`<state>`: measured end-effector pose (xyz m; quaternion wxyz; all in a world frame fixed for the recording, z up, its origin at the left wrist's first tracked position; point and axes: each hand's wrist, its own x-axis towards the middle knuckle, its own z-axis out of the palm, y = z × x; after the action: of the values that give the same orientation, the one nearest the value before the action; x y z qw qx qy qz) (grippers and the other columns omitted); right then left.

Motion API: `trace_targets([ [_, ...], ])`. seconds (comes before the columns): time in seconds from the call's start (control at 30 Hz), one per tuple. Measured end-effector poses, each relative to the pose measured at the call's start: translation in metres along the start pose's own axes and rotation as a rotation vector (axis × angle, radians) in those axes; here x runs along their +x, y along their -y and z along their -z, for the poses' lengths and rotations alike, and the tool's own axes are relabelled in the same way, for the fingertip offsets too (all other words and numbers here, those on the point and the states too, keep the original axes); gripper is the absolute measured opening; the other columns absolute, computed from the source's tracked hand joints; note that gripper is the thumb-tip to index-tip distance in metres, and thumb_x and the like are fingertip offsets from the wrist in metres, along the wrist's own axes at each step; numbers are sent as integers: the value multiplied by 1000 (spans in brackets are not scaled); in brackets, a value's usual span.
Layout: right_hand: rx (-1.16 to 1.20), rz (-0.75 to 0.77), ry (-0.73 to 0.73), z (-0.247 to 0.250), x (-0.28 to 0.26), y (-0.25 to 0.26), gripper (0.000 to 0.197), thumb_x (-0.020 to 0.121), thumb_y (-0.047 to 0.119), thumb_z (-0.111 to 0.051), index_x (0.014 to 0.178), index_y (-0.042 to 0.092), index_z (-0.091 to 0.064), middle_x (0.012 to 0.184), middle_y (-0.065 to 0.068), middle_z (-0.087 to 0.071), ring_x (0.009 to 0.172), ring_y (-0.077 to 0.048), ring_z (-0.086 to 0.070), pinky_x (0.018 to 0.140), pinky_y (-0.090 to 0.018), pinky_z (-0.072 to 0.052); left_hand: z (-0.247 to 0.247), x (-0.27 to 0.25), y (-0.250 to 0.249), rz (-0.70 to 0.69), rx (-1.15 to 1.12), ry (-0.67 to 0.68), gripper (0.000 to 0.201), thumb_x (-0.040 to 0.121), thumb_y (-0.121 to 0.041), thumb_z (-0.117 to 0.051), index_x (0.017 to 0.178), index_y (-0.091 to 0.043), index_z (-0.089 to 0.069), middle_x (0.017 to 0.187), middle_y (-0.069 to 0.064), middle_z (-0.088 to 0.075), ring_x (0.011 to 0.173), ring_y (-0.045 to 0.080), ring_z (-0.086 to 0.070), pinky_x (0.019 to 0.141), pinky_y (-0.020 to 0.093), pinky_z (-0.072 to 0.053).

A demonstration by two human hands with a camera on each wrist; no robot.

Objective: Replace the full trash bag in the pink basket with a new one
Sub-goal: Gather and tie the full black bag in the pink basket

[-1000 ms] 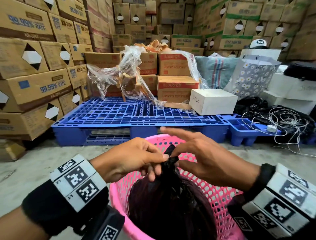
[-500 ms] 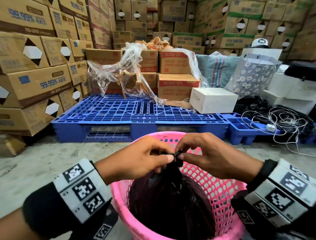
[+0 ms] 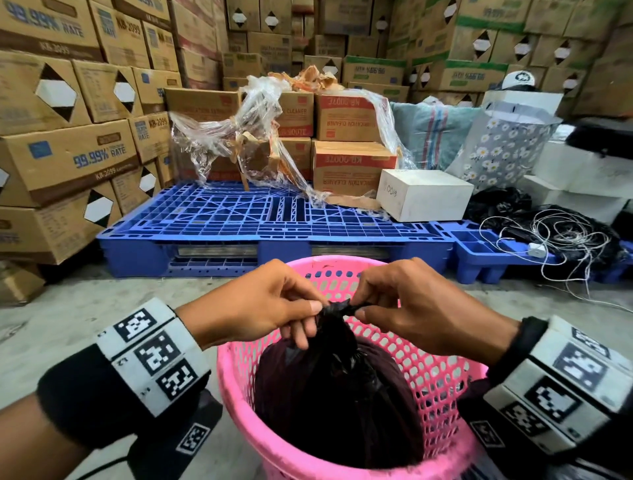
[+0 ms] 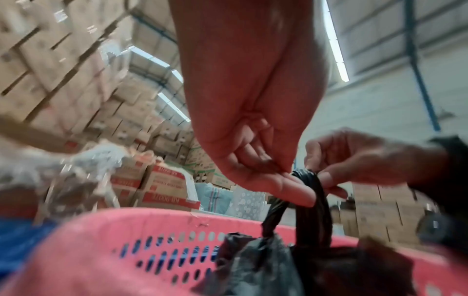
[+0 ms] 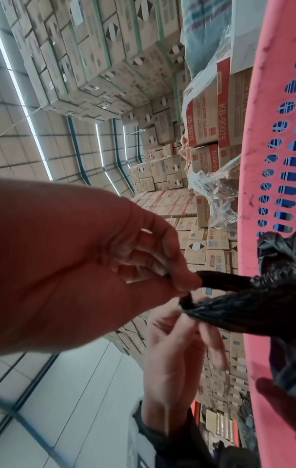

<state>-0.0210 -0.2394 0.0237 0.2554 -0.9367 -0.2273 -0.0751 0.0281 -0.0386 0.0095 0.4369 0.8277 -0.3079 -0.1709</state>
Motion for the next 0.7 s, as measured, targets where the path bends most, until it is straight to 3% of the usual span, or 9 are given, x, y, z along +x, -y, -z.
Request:
trace_targets([
  [0.13, -309, -63, 238, 6, -10, -13, 10, 75, 7, -61, 71, 15, -66, 57, 8, -53, 52, -5, -46, 49, -10, -35, 6, 1, 16, 9, 679, -16, 16, 87, -10, -53, 82, -7, -68, 68, 8, -70, 50, 11, -61, 58, 23, -48],
  [0.23, -412, -203, 418, 12, -16, -26, 20, 73, 5, -54, 67, 20, -65, 62, 4, -58, 55, -6, -51, 49, -11, -37, 13, 0, 30, 104, 972, -46, 16, 83, -15, -53, 87, -16, -68, 82, 8, -67, 77, 26, -65, 65, 33, -48],
  [0.27, -436, -232, 424, 12, -17, -31, 21, 72, 5, -52, 65, 20, -64, 64, 2, -60, 59, -13, -57, 53, -20, -43, 12, 1, 31, 111, 996, -66, 17, 83, -16, -52, 89, -17, -68, 85, 8, -68, 83, 30, -64, 66, 34, -48],
  [0.33, -491, -247, 385, 14, -18, -37, 19, 72, 7, -52, 62, 21, -60, 66, 2, -61, 68, -22, -63, 59, -30, -50, 10, 4, 30, 120, 913, -76, 16, 85, -14, -52, 86, -15, -68, 81, 8, -68, 80, 29, -65, 66, 34, -51],
  [0.37, -467, -246, 351, 16, -18, -37, 18, 73, 8, -56, 63, 22, -61, 66, 3, -62, 67, -19, -63, 60, -30, -52, 11, 5, 26, 120, 768, -83, 16, 87, -12, -53, 84, -13, -68, 76, 9, -69, 74, 27, -67, 65, 31, -54],
  [0.43, -257, -226, 249, 23, -15, -32, 14, 75, 9, -65, 69, 21, -66, 60, 6, -64, 56, -5, -59, 54, -20, -49, 14, 6, 14, 93, 390, -123, 14, 88, -6, -56, 85, -4, -70, 72, 13, -71, 62, 21, -69, 58, 25, -55],
  [0.5, -29, -154, 134, 27, -9, -18, 10, 78, 8, -70, 74, 17, -69, 58, 6, -64, 52, -1, -57, 49, -11, -41, 13, 4, -2, 43, 70, -139, 13, 87, -1, -58, 92, 1, -70, 71, 15, -70, 58, 16, -66, 54, 20, -53],
  [0.6, 151, -47, 44, 20, 1, 4, 5, 79, 7, -70, 77, 12, -70, 67, -1, -72, 57, -7, -62, 55, -20, -49, -4, 6, -18, -40, 13, 26, 18, 87, -1, -57, 98, -10, -68, 71, 13, -67, 58, 15, -64, 56, 20, -52],
  [0.7, 206, -38, 84, 13, 5, 9, 6, 79, 8, -70, 82, 12, -71, 74, -7, -74, 61, -6, -63, 59, -18, -50, -12, 8, -21, -46, 113, 203, 25, 90, -1, -53, 75, -18, -62, 65, 0, -64, 60, 16, -62, 58, 20, -48],
])
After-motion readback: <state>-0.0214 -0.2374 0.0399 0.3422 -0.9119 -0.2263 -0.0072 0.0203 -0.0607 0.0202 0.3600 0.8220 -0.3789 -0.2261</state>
